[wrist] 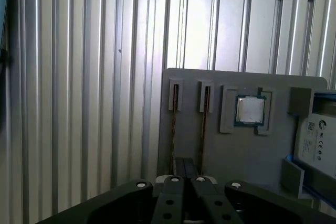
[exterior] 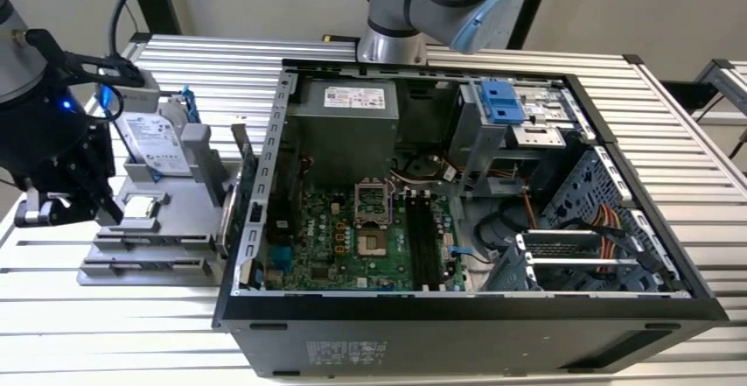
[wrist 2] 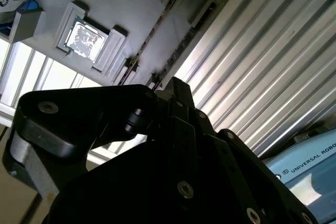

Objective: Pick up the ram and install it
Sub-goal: 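Pick up the ram and move it above insertion slot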

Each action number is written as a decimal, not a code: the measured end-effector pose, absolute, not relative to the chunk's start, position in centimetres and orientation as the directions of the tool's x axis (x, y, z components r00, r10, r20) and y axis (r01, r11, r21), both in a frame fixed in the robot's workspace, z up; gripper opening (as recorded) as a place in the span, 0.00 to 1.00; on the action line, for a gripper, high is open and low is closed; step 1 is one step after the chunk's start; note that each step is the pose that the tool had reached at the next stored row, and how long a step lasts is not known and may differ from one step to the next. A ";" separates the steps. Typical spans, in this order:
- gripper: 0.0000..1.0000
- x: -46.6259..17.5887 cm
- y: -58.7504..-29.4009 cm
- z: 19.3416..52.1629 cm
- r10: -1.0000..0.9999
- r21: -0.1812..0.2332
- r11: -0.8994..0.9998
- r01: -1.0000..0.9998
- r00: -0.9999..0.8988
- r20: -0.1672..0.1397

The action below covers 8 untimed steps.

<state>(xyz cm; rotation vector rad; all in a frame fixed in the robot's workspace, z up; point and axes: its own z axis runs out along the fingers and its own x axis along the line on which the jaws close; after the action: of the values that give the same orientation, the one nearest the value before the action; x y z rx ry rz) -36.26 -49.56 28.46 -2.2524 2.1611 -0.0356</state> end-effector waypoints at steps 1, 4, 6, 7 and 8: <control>0.00 -36.3 -49.6 28.4 -0.999 -0.030 -0.041 -0.999 0.041 0.003; 0.00 -36.3 -49.6 28.3 -0.999 -0.030 -0.041 -0.999 0.041 0.003; 0.00 -36.3 -49.6 28.2 -0.999 -0.030 -0.041 -0.999 0.041 0.003; 0.00 -36.3 -49.6 28.2 -0.999 -0.030 -0.041 -0.999 0.041 0.003; 0.00 -36.3 -49.6 28.2 -0.999 -0.030 -0.041 -0.999 0.041 0.003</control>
<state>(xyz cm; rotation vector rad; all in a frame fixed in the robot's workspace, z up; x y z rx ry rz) -36.26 -49.55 28.15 -2.2524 2.1613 -0.0355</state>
